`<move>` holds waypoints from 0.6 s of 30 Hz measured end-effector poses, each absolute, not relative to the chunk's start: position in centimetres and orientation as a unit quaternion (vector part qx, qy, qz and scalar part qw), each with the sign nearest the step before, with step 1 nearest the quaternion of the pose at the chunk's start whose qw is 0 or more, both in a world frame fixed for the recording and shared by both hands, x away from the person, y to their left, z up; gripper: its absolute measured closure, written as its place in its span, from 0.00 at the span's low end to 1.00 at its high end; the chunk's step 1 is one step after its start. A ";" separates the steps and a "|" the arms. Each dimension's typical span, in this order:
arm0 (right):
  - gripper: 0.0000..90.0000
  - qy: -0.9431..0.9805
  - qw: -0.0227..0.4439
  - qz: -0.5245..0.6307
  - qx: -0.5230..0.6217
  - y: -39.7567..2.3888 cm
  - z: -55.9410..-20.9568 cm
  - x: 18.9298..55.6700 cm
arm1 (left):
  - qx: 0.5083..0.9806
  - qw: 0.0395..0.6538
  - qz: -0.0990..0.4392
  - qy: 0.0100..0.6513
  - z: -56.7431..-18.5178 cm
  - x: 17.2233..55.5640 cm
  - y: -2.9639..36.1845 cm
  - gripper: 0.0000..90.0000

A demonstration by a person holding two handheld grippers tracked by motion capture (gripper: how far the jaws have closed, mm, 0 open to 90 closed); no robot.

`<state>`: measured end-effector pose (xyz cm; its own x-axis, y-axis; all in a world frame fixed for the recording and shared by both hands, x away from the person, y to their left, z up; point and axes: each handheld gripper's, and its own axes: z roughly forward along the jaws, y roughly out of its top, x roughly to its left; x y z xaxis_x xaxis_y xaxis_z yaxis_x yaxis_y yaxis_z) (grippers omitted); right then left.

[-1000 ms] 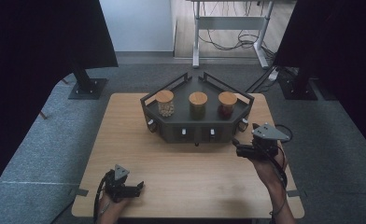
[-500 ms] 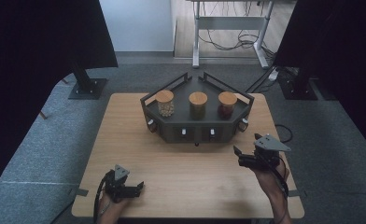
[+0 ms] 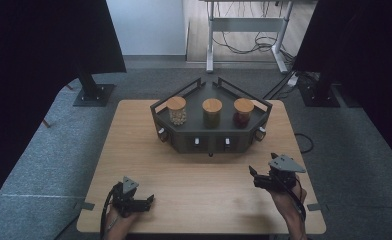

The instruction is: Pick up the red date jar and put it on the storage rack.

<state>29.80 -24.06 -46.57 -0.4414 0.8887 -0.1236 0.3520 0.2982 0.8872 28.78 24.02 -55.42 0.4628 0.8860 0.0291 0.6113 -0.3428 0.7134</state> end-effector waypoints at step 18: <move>0.11 0.749 0.302 0.393 0.440 -24.7 -51.6 29.4 | 0.791 0.324 0.212 0.473 -55.4 28.8 24.0 0.02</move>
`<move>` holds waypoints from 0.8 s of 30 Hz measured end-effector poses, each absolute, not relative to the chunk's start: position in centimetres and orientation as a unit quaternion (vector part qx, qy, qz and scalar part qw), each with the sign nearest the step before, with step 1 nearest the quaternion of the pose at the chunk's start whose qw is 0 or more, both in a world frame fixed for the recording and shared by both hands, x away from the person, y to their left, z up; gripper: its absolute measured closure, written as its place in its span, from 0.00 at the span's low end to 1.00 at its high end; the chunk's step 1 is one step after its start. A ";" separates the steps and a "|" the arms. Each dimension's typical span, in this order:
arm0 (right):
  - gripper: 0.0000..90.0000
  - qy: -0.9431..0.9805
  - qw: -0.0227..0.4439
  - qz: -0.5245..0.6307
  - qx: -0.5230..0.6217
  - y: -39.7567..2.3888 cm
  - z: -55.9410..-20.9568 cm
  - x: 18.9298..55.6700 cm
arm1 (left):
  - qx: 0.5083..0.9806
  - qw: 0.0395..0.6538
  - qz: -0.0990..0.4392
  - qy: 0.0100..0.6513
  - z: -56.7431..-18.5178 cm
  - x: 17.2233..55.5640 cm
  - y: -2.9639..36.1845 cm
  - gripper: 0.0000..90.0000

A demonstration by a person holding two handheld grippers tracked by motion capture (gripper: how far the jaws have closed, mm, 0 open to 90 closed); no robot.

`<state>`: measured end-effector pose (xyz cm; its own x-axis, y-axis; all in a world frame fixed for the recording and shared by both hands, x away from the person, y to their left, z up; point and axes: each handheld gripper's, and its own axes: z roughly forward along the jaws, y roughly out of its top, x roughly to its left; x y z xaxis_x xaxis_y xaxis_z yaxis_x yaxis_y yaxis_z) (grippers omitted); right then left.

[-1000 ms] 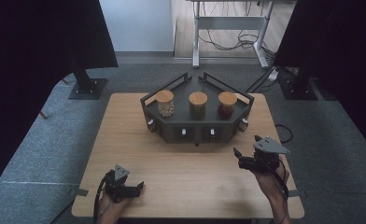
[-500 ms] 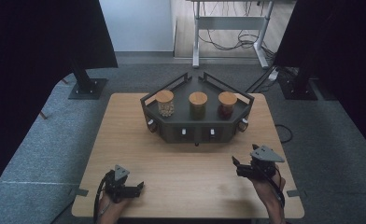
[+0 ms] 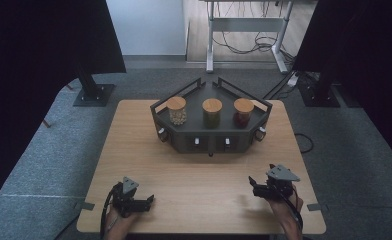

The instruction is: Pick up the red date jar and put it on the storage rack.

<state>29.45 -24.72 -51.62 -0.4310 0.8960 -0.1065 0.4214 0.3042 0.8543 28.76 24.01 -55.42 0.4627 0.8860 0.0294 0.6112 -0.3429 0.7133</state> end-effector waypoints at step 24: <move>0.11 0.760 0.269 0.360 0.468 -25.6 -55.4 29.1 | 0.792 0.324 0.212 0.473 -55.4 28.7 24.0 0.02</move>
